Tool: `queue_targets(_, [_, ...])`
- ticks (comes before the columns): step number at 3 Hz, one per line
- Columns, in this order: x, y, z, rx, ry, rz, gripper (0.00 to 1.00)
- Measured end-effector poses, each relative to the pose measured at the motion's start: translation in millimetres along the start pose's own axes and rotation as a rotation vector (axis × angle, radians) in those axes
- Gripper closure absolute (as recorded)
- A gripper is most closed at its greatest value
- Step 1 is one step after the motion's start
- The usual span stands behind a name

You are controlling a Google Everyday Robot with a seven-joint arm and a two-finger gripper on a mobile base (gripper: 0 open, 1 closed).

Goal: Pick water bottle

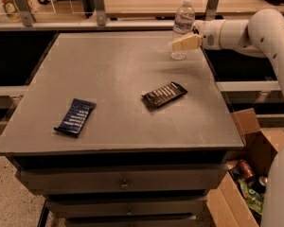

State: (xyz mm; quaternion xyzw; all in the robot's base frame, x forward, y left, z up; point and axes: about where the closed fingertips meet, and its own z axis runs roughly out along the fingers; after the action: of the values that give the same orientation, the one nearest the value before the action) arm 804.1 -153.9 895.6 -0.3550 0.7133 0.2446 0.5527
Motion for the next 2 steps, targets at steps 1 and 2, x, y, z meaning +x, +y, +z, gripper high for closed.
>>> queue_targets(1, [-7.3, -4.4, 11.4, -0.017, -0.125, 0.013, 0.0])
queue_targets(2, [-15.5, -5.6, 16.9, -0.038, -0.225, 0.008, 0.16])
